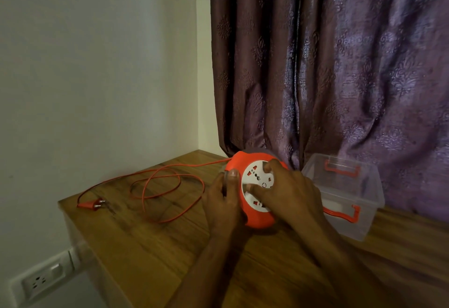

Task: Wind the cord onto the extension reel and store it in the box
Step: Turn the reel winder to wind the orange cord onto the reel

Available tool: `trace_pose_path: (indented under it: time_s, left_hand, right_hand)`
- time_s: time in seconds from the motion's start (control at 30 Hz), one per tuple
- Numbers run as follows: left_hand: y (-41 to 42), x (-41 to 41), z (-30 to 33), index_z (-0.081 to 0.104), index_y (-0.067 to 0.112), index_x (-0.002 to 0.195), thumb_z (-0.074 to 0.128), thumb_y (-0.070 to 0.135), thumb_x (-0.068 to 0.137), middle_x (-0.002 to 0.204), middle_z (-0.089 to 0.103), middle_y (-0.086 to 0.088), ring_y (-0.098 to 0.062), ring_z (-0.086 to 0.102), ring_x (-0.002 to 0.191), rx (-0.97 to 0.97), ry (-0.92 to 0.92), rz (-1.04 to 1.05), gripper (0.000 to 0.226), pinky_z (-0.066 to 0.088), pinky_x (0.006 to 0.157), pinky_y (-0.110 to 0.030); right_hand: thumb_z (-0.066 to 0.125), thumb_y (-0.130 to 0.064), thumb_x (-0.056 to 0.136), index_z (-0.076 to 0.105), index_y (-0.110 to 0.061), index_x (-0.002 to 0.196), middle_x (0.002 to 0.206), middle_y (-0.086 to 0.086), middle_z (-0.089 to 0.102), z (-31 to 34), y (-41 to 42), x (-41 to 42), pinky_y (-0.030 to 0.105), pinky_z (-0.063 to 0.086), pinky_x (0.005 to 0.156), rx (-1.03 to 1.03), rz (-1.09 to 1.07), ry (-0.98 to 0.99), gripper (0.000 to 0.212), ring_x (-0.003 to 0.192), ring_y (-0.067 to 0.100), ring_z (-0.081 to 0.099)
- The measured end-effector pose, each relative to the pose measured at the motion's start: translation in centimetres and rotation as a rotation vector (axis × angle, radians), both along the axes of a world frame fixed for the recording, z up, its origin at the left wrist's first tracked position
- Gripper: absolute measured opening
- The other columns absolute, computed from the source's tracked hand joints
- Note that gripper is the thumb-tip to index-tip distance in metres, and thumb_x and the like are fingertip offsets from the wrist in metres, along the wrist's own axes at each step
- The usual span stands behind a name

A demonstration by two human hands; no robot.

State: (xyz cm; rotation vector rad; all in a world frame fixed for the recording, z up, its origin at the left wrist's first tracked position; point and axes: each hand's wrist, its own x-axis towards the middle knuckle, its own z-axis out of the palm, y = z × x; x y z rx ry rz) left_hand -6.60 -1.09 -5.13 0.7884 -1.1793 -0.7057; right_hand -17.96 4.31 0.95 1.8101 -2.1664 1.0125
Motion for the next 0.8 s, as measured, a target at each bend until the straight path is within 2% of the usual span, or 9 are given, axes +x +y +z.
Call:
trace_pose_path:
  time_s: [0.07, 0.13, 0.27, 0.37, 0.47, 0.53, 0.67, 0.73, 0.8]
  left_hand:
    - [0.2, 0.0, 0.0, 0.071, 0.032, 0.105, 0.044, 0.071, 0.085, 0.091, 0.077, 0.007, -0.011, 0.074, 0.079, 0.012, -0.002, -0.010, 0.052, 0.063, 0.069, -0.039]
    - [0.4, 0.0, 0.2, 0.070, 0.035, 0.105, 0.045, 0.072, 0.085, 0.091, 0.077, 0.007, -0.009, 0.075, 0.076, 0.017, -0.002, -0.020, 0.049, 0.063, 0.065, -0.033]
    - [0.4, 0.1, 0.4, 0.068, 0.053, 0.086, 0.046, 0.075, 0.080, 0.086, 0.077, 0.009, -0.013, 0.075, 0.074, 0.036, 0.048, -0.038, 0.032, 0.062, 0.061, -0.034]
    - [0.0, 0.3, 0.3, 0.068, 0.049, 0.081, 0.047, 0.071, 0.084, 0.082, 0.077, 0.005, -0.011, 0.075, 0.071, 0.048, 0.085, -0.024, 0.031, 0.060, 0.059, -0.030]
    - [-0.1, 0.3, 0.3, 0.068, 0.043, 0.084, 0.046, 0.068, 0.080, 0.084, 0.077, 0.004, -0.009, 0.074, 0.071, 0.079, 0.143, -0.017, 0.034, 0.060, 0.058, -0.027]
    - [-0.1, 0.4, 0.4, 0.069, 0.037, 0.088, 0.047, 0.066, 0.080, 0.083, 0.077, 0.005, -0.010, 0.075, 0.071, 0.078, 0.160, -0.026, 0.038, 0.059, 0.055, -0.024]
    - [0.0, 0.5, 0.5, 0.068, 0.033, 0.096, 0.047, 0.062, 0.080, 0.088, 0.076, 0.009, -0.007, 0.074, 0.073, 0.079, 0.168, -0.035, 0.040, 0.057, 0.055, -0.019]
    - [0.1, 0.5, 0.6, 0.069, 0.029, 0.100, 0.046, 0.062, 0.080, 0.088, 0.075, 0.009, -0.008, 0.074, 0.074, 0.089, 0.159, -0.030, 0.045, 0.058, 0.056, -0.020]
    - [0.2, 0.5, 0.7, 0.068, 0.035, 0.095, 0.046, 0.060, 0.081, 0.082, 0.075, 0.013, -0.006, 0.074, 0.072, 0.092, 0.150, -0.039, 0.036, 0.057, 0.055, -0.018]
  right_hand:
    - [0.055, -0.075, 0.067, 0.046, -0.034, 0.119, 0.120, 0.003, 0.059, -0.1, -0.2, 0.0, 0.036, 0.042, 0.076, -0.001, -0.028, -0.055, 0.067, 0.105, 0.030, 0.057]
    - [0.056, -0.074, 0.068, 0.048, -0.030, 0.117, 0.116, 0.004, 0.060, -0.2, -0.3, -0.1, 0.032, 0.039, 0.071, 0.000, -0.033, -0.117, 0.066, 0.102, 0.028, 0.058]
    - [0.055, -0.070, 0.073, 0.048, -0.033, 0.111, 0.110, 0.002, 0.063, 0.2, -0.1, -0.3, 0.030, 0.039, 0.069, 0.002, 0.016, -0.148, 0.054, 0.099, 0.027, 0.059]
    - [0.056, -0.052, 0.083, 0.044, -0.034, 0.116, 0.111, -0.002, 0.063, 0.9, 0.3, -0.6, 0.029, 0.040, 0.069, -0.070, 0.111, 0.066, 0.040, 0.099, 0.024, 0.060]
    - [0.055, -0.030, 0.088, 0.035, -0.041, 0.129, 0.136, -0.006, 0.038, 1.4, 0.6, -0.5, 0.034, 0.045, 0.077, -0.023, 0.267, 0.270, 0.047, 0.108, 0.024, 0.054]
    - [0.052, -0.023, 0.089, 0.033, -0.048, 0.128, 0.141, -0.003, 0.030, 1.3, 0.8, -0.2, 0.037, 0.048, 0.080, 0.048, 0.311, 0.329, 0.050, 0.109, 0.027, 0.052]
    - [0.051, -0.029, 0.091, 0.028, -0.053, 0.134, 0.153, 0.000, 0.017, 1.1, 0.9, -0.5, 0.042, 0.045, 0.097, 0.169, 0.326, 0.403, 0.054, 0.124, 0.030, 0.042]
    - [0.050, -0.034, 0.092, 0.025, -0.056, 0.135, 0.154, -0.003, 0.013, 1.0, 0.8, -0.6, 0.041, 0.042, 0.098, 0.175, 0.322, 0.406, 0.054, 0.127, 0.029, 0.041]
    - [0.047, -0.039, 0.093, 0.026, -0.057, 0.134, 0.153, -0.003, 0.015, 0.8, 0.7, -0.6, 0.039, 0.044, 0.097, 0.162, 0.317, 0.398, 0.049, 0.124, 0.028, 0.044]
